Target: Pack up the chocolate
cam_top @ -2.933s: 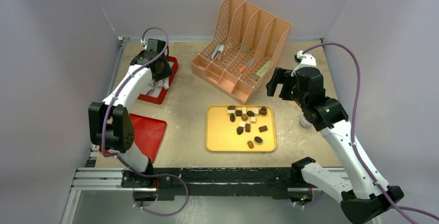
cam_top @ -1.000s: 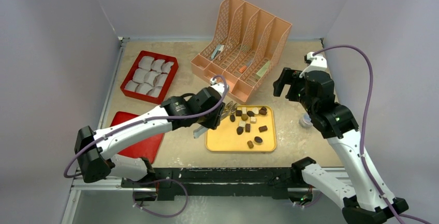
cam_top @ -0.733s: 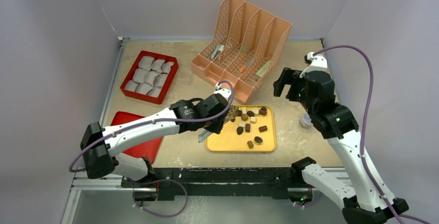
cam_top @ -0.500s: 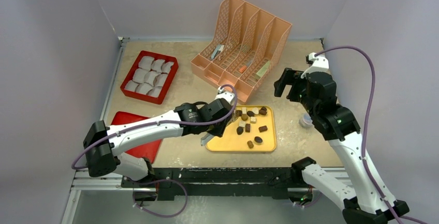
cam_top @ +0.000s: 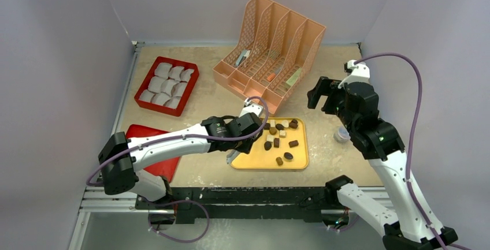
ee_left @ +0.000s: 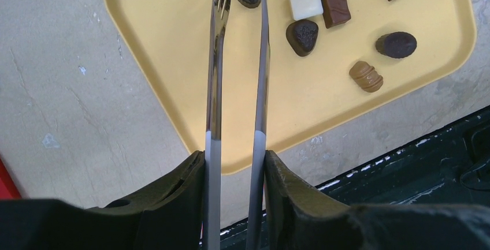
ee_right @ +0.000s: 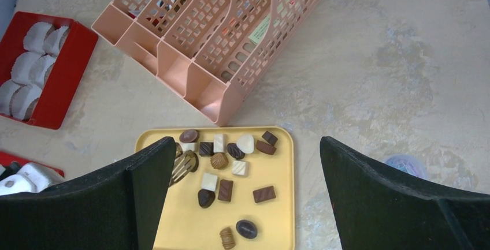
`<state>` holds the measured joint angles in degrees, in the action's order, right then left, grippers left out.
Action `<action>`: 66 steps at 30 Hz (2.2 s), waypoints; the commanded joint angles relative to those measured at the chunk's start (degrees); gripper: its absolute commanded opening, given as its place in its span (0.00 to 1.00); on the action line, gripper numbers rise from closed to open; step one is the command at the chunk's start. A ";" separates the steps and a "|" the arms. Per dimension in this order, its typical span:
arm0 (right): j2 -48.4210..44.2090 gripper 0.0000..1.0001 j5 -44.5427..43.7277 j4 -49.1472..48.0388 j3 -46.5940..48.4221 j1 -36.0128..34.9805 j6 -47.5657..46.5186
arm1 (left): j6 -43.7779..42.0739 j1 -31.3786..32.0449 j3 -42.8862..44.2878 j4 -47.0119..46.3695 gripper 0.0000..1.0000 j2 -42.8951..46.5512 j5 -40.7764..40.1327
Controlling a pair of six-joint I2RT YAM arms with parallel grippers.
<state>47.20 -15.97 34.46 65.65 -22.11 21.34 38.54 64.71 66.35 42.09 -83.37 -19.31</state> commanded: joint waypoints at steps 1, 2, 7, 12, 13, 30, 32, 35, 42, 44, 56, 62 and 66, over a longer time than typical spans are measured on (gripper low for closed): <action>-0.71 0.96 -1.35 -0.72 0.27 0.14 -1.04 | 1.22 0.49 -0.88 -3.62 0.37 -0.75 -0.20; -0.71 0.96 -1.28 -0.71 0.27 0.14 -1.04 | 1.37 0.50 -1.14 -4.09 0.37 -0.94 0.06; -0.71 0.96 -1.27 -1.00 0.11 0.14 -0.99 | 1.67 0.59 -1.77 -4.98 0.37 -1.82 0.37; -0.71 0.96 -1.14 -1.20 -0.25 0.14 -0.91 | 1.69 0.67 -1.81 -4.47 0.37 -2.70 -0.75; -0.67 0.96 -1.09 -1.16 -0.26 0.14 -0.87 | 1.71 0.68 -1.74 -4.20 0.37 -2.87 -1.00; -1.15 0.96 -1.10 -1.16 -0.43 0.14 -0.85 | 2.12 1.82 -1.10 -2.80 0.32 -3.10 -1.75; -1.12 0.96 -1.02 -1.21 -0.43 0.14 -0.77 | 2.44 1.89 -0.96 -2.18 0.32 -2.59 -2.31; -0.98 0.96 -1.06 -1.52 -0.43 0.14 -0.46 | 2.67 1.91 -1.39 -2.15 0.34 -1.98 -2.74; -1.09 0.96 -1.08 -1.37 -0.17 0.14 -0.39 | 2.41 1.98 -1.51 -2.87 0.36 -3.55 -2.57; -1.27 0.96 -1.11 -1.24 -0.08 0.14 -0.35 | 2.41 2.07 -1.33 -2.80 0.35 -3.65 -2.45; -1.07 0.96 -1.07 -2.24 -1.14 0.14 -0.02 | 4.22 2.27 -0.35 -0.84 0.23 1.11 -4.86; -1.06 0.96 -0.66 -2.39 -1.00 0.13 -0.37 | 5.16 2.27 0.66 1.16 0.22 2.88 -6.70; -1.09 0.96 -0.52 -2.61 -0.84 0.14 -0.37 | 5.53 2.19 1.87 1.96 0.21 4.25 -8.57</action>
<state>46.48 -15.94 33.98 64.36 -22.11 21.39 42.61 66.78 64.51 44.01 -82.59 -23.97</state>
